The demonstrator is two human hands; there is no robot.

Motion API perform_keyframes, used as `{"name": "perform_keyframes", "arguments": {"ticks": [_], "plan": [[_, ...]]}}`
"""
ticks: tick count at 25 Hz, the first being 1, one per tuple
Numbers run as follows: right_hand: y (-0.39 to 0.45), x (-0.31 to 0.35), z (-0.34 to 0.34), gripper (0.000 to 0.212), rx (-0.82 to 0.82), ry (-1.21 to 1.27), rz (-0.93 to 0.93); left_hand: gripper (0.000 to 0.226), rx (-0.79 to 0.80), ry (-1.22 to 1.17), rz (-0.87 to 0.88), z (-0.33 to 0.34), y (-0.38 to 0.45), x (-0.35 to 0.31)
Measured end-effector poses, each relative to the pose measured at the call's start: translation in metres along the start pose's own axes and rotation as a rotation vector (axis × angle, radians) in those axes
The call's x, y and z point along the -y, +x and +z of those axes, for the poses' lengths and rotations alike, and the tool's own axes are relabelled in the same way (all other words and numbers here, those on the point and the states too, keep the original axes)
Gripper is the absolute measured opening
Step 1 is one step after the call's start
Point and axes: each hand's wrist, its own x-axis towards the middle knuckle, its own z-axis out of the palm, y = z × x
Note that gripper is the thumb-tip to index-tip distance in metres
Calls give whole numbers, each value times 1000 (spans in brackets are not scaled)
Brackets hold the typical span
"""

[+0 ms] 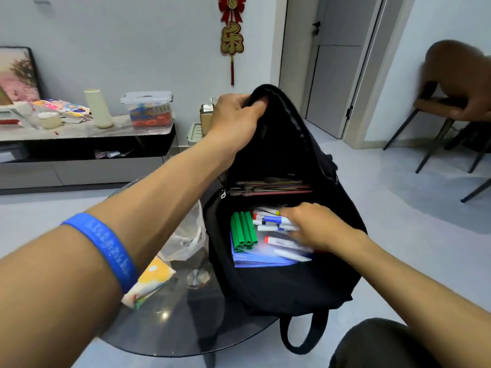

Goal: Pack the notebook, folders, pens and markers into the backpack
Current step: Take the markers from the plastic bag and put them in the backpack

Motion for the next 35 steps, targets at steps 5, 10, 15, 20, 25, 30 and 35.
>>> {"name": "perform_keyframes", "arguments": {"ticks": [5,10,15,20,25,30,35], "plan": [[36,2,1,31,1,-149,38,41,124,98,94,-8,-6,16],[-19,6,9,48,-66,-211,-193,27,132,11,16,-14,-10,46],[-17,-3,16,20,68,-222,-110,28,142,9,35,-14,-7,51],[7,-1,27,21,17,-399,-228,34,164,55,85,-13,-6,50],[1,-10,21,48,-183,-423,-94,34,188,100,152,-14,-7,56],[-19,-24,27,50,21,-279,93,39,117,86,58,-10,-8,81],[-3,-20,27,38,-57,-211,32,48,124,143,13,-14,-7,98]]}}
